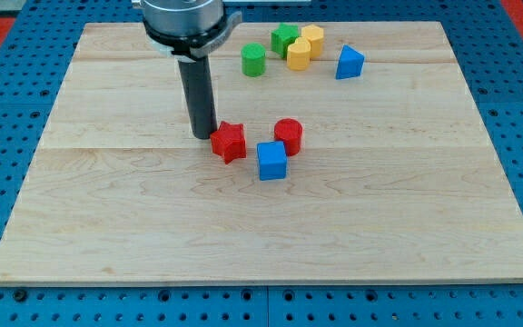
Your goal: Push green circle into green star
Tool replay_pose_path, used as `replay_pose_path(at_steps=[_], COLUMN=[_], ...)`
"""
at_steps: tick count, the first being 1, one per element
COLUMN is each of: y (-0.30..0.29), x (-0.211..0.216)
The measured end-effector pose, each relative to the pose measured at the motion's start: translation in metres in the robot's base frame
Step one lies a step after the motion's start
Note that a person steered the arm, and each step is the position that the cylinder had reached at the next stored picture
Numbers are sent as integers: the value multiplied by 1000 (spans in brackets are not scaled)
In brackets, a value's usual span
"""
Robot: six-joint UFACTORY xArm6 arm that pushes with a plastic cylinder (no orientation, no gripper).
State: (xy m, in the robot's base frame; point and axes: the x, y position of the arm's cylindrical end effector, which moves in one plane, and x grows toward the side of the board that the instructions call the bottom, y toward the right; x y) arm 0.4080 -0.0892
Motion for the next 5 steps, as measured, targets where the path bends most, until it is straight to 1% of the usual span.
replay_pose_path(at_steps=[2, 3, 4, 5], y=[25, 23, 73, 88], x=[-73, -99, -108, -118])
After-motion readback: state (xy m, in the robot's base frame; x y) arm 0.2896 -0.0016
